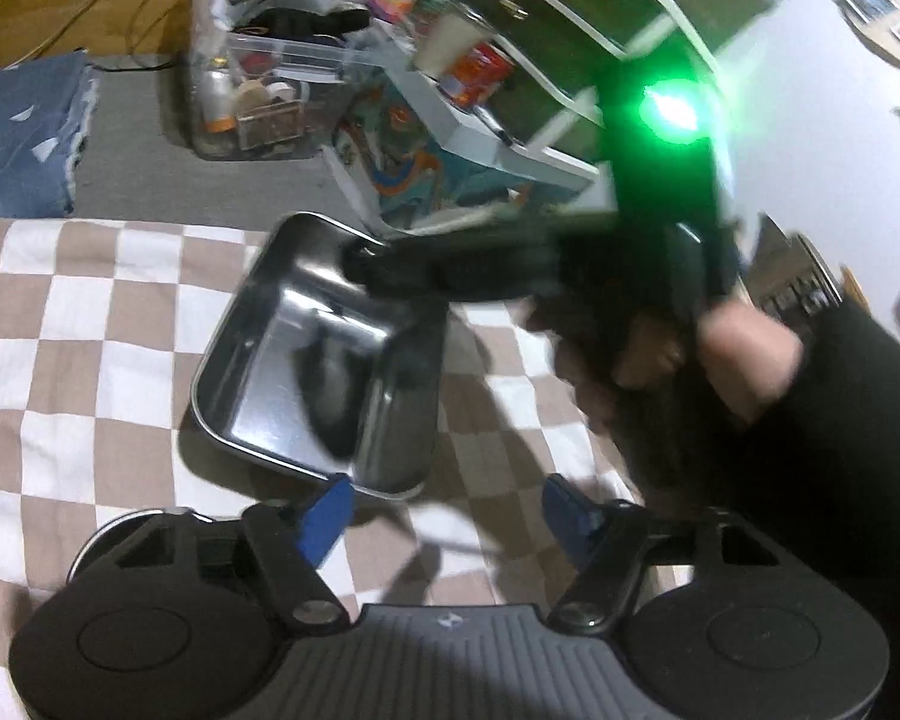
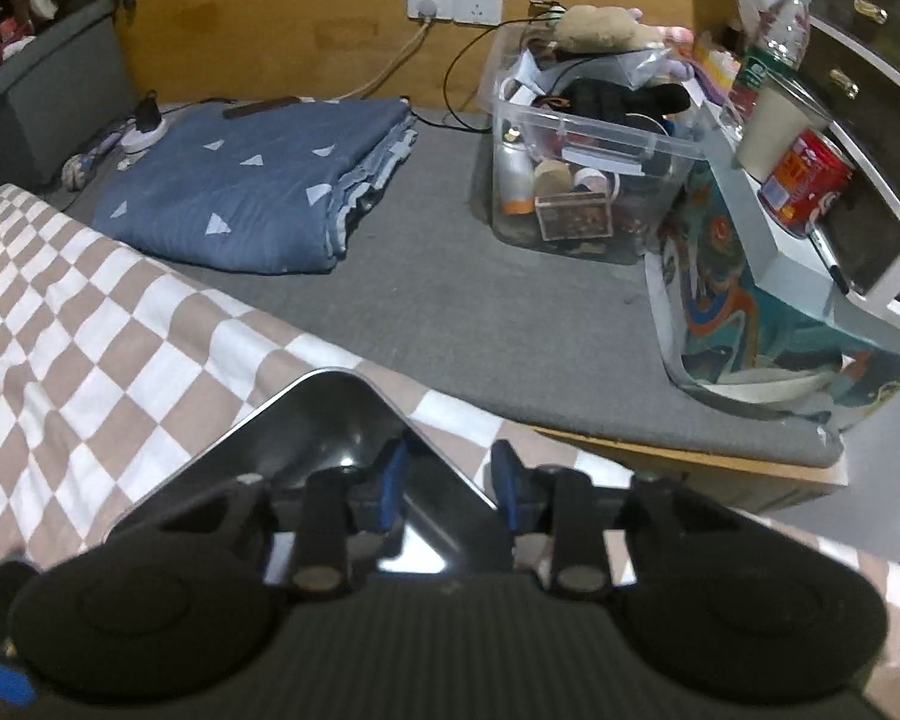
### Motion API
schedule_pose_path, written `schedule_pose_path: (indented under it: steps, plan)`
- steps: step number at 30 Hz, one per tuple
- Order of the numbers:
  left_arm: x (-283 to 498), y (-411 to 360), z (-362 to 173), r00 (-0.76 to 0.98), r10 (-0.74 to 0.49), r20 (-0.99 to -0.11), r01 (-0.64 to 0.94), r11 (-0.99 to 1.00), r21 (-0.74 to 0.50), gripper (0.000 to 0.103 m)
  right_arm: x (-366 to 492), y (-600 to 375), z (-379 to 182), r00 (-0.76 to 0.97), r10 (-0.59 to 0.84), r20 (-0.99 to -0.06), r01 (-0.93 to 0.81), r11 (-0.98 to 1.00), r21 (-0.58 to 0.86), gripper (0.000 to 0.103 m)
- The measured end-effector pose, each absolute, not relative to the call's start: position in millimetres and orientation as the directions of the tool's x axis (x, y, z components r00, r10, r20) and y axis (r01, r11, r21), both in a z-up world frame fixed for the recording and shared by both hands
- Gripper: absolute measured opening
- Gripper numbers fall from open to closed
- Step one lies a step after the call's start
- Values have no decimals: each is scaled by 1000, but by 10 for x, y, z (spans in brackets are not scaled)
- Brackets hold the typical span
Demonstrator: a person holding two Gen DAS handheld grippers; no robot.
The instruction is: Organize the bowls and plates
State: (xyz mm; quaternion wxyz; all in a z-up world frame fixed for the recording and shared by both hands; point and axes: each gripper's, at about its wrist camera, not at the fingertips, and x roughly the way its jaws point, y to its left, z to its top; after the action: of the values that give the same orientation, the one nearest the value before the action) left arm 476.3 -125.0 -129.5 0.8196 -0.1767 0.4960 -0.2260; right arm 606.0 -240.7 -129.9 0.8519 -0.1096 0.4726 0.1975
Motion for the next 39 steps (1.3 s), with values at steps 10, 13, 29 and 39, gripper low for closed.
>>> schedule_pose_path:
  steps: [10, 13, 29, 39]
  plan:
    - [4959, -1002, -1296, 485, -448, -751, 44, 870, -491, 36, 5779, -2840, -1259, 483, 191, -854, -329, 944, 25, 10]
    - [5066, -935, -1371, 479, -400, -781, -26, 883, -468, 7, 5636, -2942, -1255, 481, 190, -856, -289, 956, 50, 5]
    - [5028, -1004, -1315, 509, -365, -780, 112, 926, -360, 7, 5170, -3048, -1122, 519, 211, -828, -162, 976, 147, 5]
    - [4489, -1010, -875, 526, -386, -758, 172, 921, -349, 8, 4597, -3053, -691, 551, 214, -807, -155, 976, 152, 6]
